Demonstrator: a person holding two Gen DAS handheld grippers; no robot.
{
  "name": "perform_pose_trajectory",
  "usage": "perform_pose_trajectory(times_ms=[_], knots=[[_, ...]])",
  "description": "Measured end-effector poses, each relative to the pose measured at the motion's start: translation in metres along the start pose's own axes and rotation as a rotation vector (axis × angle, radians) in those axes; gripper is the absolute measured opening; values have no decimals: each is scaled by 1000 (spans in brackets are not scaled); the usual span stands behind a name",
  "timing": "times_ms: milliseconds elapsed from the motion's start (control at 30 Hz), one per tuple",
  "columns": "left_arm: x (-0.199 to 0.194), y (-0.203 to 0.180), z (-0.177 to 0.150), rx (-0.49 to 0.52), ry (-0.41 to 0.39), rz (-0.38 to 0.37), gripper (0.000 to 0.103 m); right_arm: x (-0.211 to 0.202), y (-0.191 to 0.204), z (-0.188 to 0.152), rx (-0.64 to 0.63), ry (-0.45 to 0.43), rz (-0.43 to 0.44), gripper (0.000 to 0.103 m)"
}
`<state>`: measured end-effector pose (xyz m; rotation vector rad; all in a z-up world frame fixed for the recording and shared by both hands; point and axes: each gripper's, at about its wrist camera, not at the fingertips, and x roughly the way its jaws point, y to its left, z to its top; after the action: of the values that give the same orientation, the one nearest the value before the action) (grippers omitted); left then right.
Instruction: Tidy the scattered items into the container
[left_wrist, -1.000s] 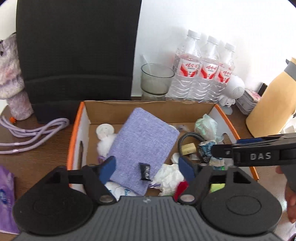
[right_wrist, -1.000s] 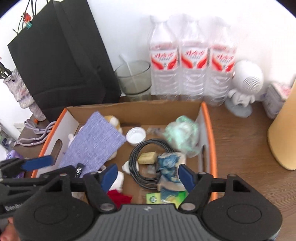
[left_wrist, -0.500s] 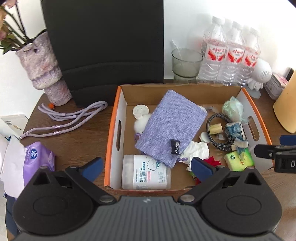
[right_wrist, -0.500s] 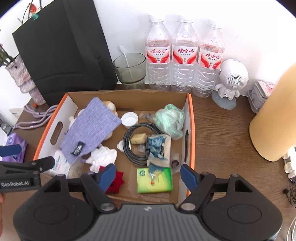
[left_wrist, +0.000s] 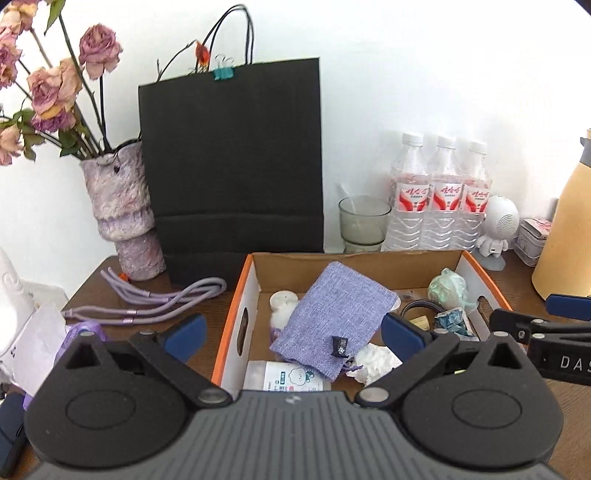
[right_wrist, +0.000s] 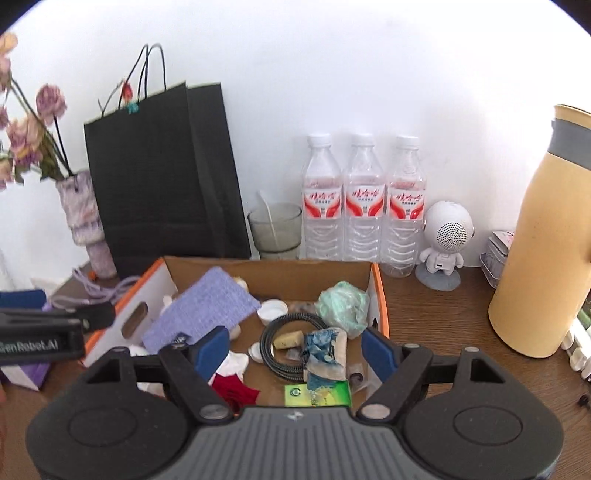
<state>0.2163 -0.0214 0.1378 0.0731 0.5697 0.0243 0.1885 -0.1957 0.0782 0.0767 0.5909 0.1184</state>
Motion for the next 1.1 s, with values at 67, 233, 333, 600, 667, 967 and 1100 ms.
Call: perform_pose_trajectory(times_ms=[67, 233, 333, 600, 667, 967, 1100], knots=[[-3, -3, -5, 12, -23, -10, 103, -2, 1, -5, -3, -6, 6, 82], [-8, -9, -19, 39, -40, -31, 103, -9, 8, -13, -35, -20, -29, 82], [-22, -8, -30, 36, -77, -28, 103, -19, 11, -21, -11, -33, -33, 82], [-69, -3, -99, 7, -79, -85, 103, -67, 22, -79, -12, -91, -51, 88], [-89, -3, -122, 14, -91, -77, 103, -81, 24, -102, -18, -88, -68, 88], [-190, -1, -221, -42, -102, -70, 103, -168, 41, -208, -96, -81, -104, 89], [-223, 6, -246, -14, -100, -73, 103, -209, 42, -251, -81, -43, -72, 92]])
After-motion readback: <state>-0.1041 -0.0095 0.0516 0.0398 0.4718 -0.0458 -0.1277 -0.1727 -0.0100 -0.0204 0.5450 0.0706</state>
